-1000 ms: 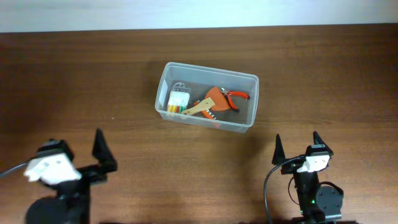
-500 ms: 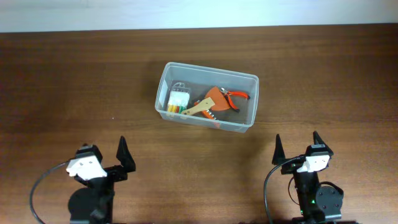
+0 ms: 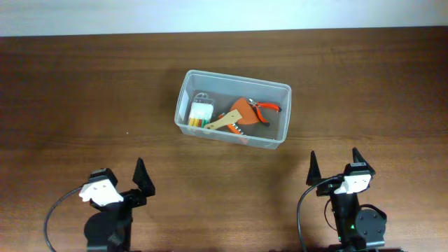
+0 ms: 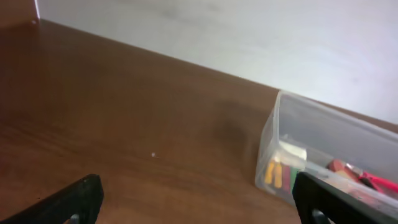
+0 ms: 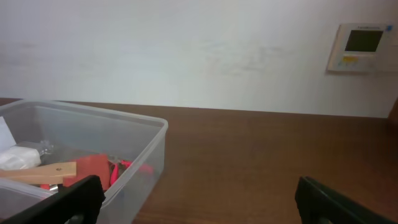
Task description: Pack container
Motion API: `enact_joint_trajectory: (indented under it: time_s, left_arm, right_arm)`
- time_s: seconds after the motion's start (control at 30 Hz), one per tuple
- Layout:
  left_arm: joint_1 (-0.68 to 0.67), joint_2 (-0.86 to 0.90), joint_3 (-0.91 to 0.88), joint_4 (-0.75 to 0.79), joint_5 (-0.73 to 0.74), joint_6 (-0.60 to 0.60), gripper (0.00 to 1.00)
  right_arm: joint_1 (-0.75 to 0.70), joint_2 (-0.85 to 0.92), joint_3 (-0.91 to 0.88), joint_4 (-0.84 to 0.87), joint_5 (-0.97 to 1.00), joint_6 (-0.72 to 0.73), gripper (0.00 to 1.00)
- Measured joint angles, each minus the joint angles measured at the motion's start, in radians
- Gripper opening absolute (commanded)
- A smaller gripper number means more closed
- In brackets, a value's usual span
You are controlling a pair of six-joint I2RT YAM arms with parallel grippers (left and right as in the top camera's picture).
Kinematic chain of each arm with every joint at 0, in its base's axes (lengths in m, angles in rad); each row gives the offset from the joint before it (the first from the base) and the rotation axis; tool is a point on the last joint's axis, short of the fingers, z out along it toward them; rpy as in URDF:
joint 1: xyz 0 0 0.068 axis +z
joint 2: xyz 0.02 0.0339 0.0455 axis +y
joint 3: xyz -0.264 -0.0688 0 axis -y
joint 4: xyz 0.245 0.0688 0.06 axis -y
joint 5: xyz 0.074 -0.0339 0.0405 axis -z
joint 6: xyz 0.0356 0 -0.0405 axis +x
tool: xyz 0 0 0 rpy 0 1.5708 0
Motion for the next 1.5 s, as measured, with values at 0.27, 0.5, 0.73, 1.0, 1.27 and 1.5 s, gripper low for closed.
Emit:
enact_joint_trajectory:
  time_s: [0.27,0.5,0.73,1.0,1.27,1.5]
  left_arm:
    - [0.000,-0.020,-0.031,0.001,0.004,-0.003,0.99]
    - [0.000,-0.056,-0.062,-0.017,0.021,-0.003,0.99]
    - [0.000,-0.056,-0.074,-0.020,0.017,0.070,0.99]
    - [0.000,-0.056,-0.074,-0.020,0.018,0.293,0.99]
    - [0.000,-0.056,-0.074,-0.020,0.018,0.338,0.99]
    - [0.000,-0.056,-0.074,-0.020,0.018,0.347,0.99]
  right_arm:
    - [0.000,0.000,0.000,0.000,0.000,0.000,0.99]
    - [0.000,0.000,0.000,0.000,0.000,0.000,0.99]
    - [0.000,0.000,0.000,0.000,0.000,0.000,0.99]
    - [0.000,0.000,0.000,0.000,0.000,0.000,0.99]
    - [0.000,0.000,0.000,0.000,0.000,0.000,0.99]
    - [0.000,0.000,0.000,0.000,0.000,-0.001,0.99]
